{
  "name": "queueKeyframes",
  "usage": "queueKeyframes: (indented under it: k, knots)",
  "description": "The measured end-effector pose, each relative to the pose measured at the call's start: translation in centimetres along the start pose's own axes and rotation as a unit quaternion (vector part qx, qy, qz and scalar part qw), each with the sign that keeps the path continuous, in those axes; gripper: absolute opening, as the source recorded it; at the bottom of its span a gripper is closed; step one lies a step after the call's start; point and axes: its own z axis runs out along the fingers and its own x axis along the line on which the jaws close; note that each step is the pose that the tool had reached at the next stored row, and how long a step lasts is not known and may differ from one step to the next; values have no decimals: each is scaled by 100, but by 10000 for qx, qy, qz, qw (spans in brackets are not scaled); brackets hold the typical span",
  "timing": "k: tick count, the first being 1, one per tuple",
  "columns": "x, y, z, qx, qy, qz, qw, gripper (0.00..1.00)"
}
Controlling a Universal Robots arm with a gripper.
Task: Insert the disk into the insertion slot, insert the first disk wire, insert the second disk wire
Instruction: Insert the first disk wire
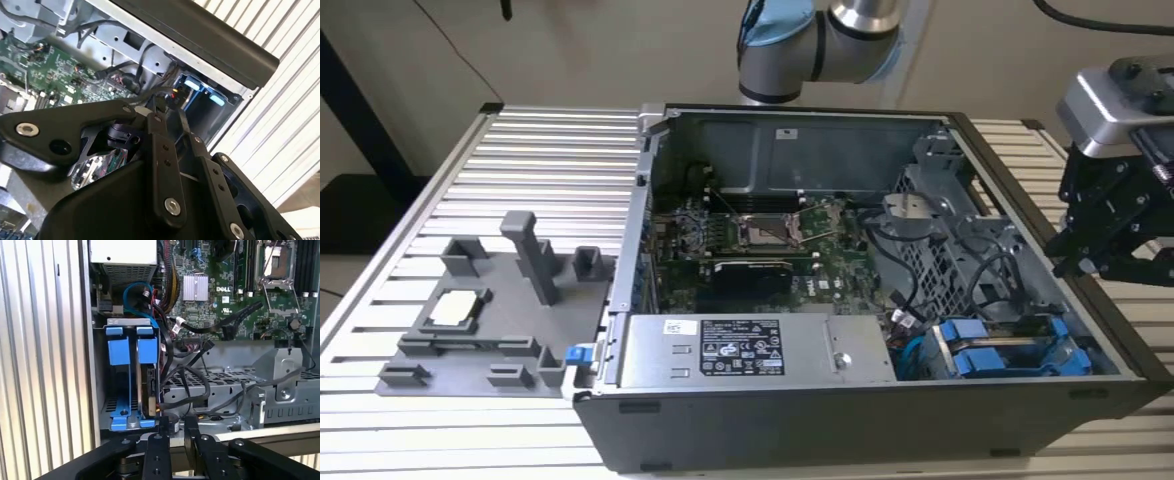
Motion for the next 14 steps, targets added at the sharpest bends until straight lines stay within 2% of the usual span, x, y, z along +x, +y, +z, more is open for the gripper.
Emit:
queueKeyframes:
  k: [1,2,5,7,10,14]
  knots:
    - [0,1,0,-2,-92,9,10000,27]
    - [0,1,0,-16,-135,16,9999,27]
    - [-9,2,4,-145,-141,37,9998,27]
    - [-19,3,11,-191,-140,39,9997,27]
    - [-53,25,32,-194,-141,30,9997,27]
    - [-117,96,60,-187,-144,11,9997,27]
